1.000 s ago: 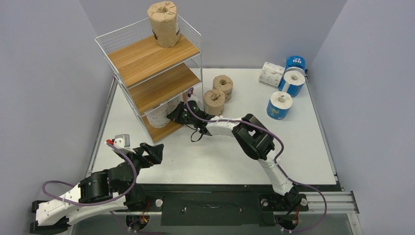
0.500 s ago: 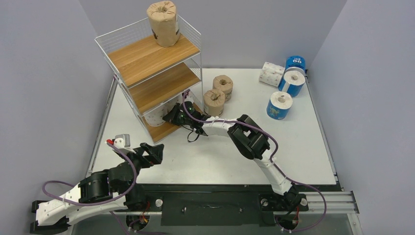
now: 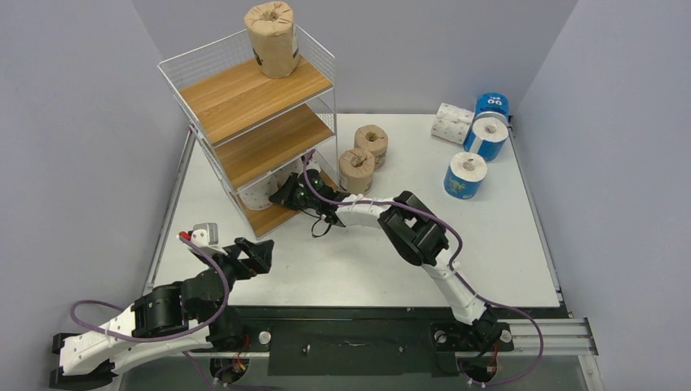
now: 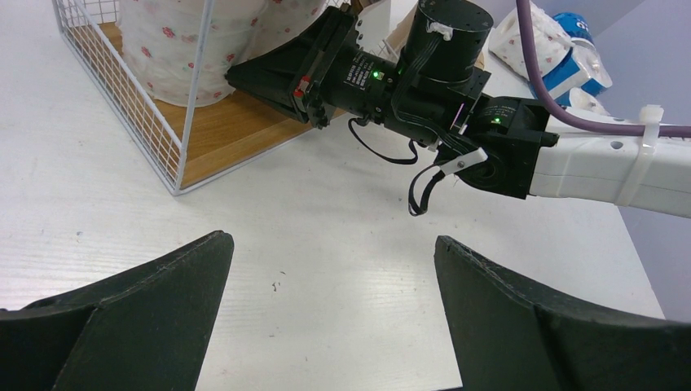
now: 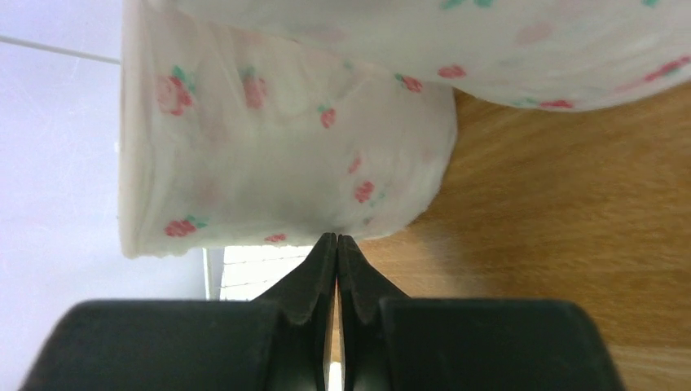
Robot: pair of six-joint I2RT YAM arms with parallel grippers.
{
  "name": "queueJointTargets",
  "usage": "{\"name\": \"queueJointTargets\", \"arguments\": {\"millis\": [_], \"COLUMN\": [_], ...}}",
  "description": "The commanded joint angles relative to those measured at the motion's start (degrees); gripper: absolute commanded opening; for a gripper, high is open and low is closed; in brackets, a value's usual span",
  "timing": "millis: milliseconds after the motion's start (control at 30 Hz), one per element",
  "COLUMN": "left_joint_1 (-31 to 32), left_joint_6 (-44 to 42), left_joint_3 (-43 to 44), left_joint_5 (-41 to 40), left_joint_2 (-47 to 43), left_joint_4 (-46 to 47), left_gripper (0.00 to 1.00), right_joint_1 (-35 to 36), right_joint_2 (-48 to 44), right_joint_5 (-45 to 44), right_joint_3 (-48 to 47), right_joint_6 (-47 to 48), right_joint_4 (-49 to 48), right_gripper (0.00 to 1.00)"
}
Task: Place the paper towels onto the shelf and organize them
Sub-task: Place the paper towel on the shelf.
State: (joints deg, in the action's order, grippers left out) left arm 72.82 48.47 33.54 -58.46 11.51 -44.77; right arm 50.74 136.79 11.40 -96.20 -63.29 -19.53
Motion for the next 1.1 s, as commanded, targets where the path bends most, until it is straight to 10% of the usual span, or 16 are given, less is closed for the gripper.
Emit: {"name": "queueJointTargets", "arguments": {"millis": [0,533,1067], "left_joint_1": [0.0,0.1,0.1], "left_joint_6": [1.1,0.1,0.1], "left_joint_3": [2.5,2.1,2.3], "left_joint_5": [-0.2,0.0,0.0], "left_joint_2": [0.7,0.7,0.6], "left_joint_4": [1.3,3.0,2.6], "left_gripper": [0.94,0.94,0.94], "right_joint_1": [-0.5,-3.7,-0.5], "right_joint_2": [-6.1,-20.2,-5.5], "right_joint_5": [-0.5,-7.1,-4.7], "right_joint_3": [4.7,25.6,5.9], "right_joint_6": [2.6,8.6,3.6], "right_joint_4": [-4.8,-13.6,-9.0], "right_gripper": [0.00,0.00,0.00]}}
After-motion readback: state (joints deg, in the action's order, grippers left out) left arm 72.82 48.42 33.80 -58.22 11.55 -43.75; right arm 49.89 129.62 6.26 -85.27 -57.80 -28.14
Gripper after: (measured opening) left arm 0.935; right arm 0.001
